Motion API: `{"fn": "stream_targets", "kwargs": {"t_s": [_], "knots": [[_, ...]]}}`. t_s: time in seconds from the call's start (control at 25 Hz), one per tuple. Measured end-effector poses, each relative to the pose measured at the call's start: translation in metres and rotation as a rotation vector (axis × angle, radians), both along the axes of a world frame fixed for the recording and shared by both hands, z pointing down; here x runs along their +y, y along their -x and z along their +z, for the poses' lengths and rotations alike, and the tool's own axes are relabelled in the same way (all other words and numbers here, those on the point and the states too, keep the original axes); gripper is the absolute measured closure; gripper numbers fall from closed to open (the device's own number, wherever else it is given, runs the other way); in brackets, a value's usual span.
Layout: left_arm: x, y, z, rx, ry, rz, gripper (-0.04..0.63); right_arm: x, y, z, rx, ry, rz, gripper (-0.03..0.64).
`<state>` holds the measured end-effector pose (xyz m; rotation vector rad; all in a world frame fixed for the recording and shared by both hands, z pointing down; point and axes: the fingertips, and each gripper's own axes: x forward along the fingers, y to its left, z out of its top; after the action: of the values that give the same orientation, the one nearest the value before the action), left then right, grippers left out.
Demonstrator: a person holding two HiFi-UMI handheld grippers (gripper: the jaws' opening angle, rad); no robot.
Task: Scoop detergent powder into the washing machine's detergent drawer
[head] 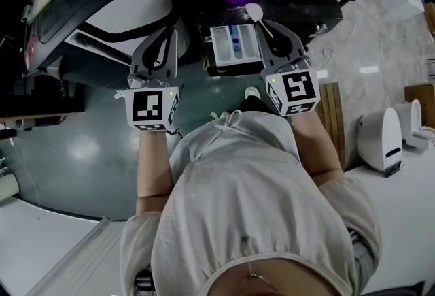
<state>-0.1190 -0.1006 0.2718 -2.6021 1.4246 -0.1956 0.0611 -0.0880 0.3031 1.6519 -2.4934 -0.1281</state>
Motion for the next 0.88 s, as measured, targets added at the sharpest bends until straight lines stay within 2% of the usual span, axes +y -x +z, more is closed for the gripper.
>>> {"fn": "stream_targets", "kwargs": {"t_s": [0.32,0.88], "knots": [[0.001,-0.003,-0.004,-0.001,-0.006,0.005,0.561,0.000,-0.002,-0.002,-0.012,-0.002,-0.009,0.609],[-0.030,-0.016,-0.007,-0.014,-0.003,0.016,0.561,-0.031,-0.008,-0.004,-0.010,0.006,-0.019,0.609]]}}
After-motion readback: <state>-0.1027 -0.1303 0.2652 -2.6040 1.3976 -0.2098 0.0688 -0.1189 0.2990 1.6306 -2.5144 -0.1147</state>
